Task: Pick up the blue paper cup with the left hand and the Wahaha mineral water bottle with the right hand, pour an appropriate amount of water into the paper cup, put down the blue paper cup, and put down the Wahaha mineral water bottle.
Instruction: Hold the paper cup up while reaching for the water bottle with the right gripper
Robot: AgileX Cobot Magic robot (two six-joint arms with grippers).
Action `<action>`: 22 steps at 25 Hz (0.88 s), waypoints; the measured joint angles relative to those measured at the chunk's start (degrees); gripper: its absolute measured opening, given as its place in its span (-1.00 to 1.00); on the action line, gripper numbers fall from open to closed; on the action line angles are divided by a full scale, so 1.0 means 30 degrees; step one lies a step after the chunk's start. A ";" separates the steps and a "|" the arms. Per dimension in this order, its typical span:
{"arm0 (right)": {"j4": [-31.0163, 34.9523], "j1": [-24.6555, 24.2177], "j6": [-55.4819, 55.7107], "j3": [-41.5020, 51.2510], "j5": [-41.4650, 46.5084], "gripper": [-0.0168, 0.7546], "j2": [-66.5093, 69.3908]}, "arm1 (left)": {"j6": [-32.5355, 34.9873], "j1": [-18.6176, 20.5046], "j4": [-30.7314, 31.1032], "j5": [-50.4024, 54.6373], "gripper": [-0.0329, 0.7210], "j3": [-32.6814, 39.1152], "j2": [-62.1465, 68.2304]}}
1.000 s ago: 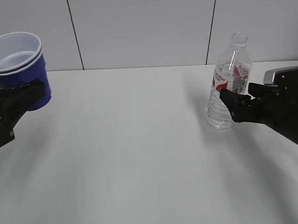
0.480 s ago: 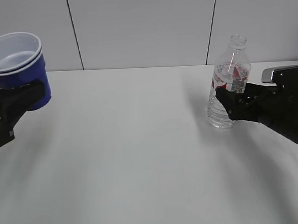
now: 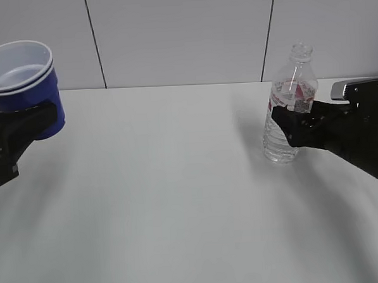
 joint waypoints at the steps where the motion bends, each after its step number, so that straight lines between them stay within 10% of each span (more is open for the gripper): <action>1: -0.0088 0.0000 0.0000 -0.0120 0.0000 0.71 0.0000 | 0.0000 0.0000 0.0000 0.0000 0.22 0.0000 0.0000; 22: -0.0448 0.0000 0.0006 -0.0831 -0.0149 0.68 0.0576 | 0.0000 0.0000 0.0000 0.0000 0.22 0.0000 0.0000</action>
